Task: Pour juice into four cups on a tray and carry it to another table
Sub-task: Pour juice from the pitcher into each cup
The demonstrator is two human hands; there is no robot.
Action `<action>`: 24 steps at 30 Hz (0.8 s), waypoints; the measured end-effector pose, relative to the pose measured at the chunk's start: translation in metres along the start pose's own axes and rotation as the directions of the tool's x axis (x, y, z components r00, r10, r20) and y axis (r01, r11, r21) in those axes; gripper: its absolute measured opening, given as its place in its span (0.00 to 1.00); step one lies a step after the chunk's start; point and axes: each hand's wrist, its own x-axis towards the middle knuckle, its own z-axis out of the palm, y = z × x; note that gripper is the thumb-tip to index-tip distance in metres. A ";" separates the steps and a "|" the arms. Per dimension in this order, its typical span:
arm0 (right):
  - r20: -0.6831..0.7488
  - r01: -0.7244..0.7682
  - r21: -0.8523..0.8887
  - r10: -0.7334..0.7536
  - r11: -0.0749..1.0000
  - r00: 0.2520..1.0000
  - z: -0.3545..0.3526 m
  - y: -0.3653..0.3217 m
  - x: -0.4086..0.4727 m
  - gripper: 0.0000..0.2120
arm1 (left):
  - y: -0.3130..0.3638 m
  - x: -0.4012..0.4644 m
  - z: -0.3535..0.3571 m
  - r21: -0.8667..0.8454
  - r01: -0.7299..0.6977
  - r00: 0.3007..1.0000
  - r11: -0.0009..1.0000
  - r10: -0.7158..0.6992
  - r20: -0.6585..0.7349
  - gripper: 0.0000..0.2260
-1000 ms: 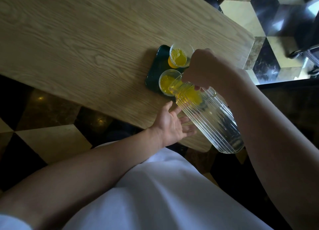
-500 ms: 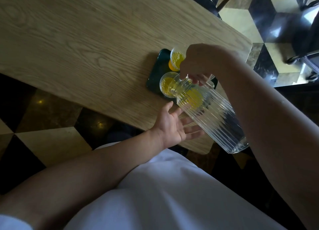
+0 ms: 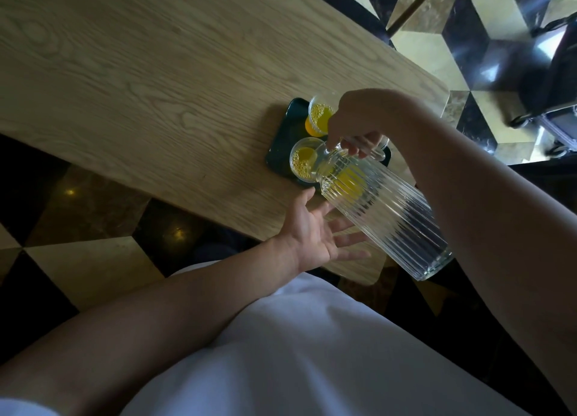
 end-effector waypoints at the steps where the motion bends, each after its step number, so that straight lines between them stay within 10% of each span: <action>1: -0.009 0.009 0.011 -0.009 1.000 1.000 -0.001 -0.001 0.000 0.10 | 0.001 -0.001 0.000 -0.001 -0.003 1.000 1.000 0.003 -0.008 0.30; 16: -0.306 0.190 0.206 -0.121 0.960 0.944 0.001 0.019 -0.025 0.13 | 0.021 -0.020 0.009 0.233 -0.108 0.989 0.966 0.127 -0.070 0.26; 24: -0.612 0.570 0.504 -0.199 0.649 0.766 -0.016 0.024 -0.068 0.13 | 0.091 -0.071 0.039 0.701 -0.284 0.854 0.654 0.505 -0.124 0.26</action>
